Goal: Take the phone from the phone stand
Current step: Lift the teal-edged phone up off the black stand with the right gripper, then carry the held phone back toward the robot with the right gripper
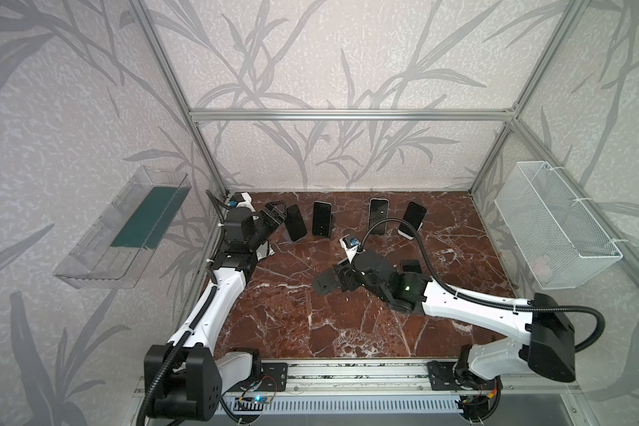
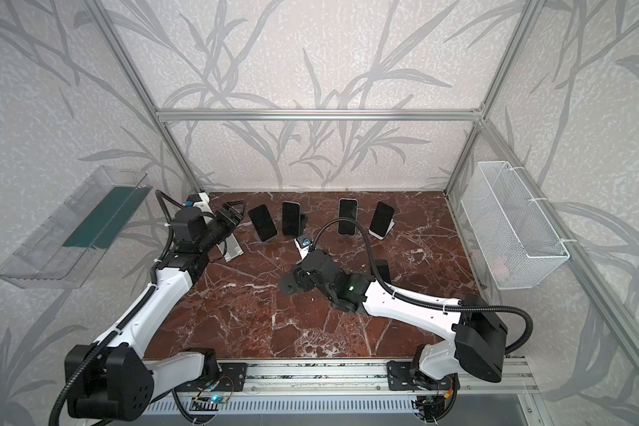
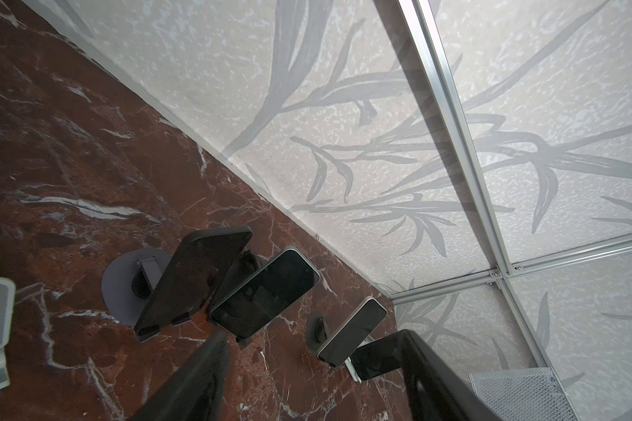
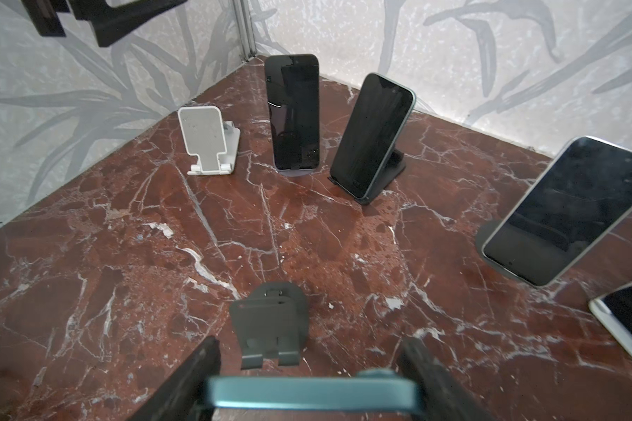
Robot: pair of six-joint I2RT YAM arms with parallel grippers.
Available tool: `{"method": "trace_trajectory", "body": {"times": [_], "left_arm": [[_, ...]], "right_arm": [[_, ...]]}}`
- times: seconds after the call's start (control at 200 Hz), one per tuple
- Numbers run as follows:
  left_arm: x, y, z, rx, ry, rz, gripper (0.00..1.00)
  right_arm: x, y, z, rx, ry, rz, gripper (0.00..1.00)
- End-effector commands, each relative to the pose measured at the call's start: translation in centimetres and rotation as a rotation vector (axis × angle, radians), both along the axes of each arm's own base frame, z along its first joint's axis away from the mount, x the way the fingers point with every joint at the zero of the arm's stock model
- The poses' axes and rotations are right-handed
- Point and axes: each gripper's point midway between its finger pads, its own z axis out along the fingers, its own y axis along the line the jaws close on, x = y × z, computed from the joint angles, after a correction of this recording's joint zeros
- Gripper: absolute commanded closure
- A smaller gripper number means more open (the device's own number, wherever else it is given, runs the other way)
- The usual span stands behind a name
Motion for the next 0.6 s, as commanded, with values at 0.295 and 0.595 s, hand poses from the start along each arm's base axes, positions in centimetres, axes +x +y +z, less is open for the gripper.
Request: {"method": "trace_trajectory", "body": {"times": [0.295, 0.595], "left_arm": [[-1.1, -4.0, 1.6, 0.019, -0.045, -0.097, 0.25], [-1.8, -6.9, 1.3, 0.058, -0.026, -0.177, 0.25]], "right_arm": [[1.5, -11.0, -2.0, -0.018, 0.105, -0.299, 0.3], [2.2, -14.9, -7.0, -0.084, 0.277, -0.414, 0.3]]}}
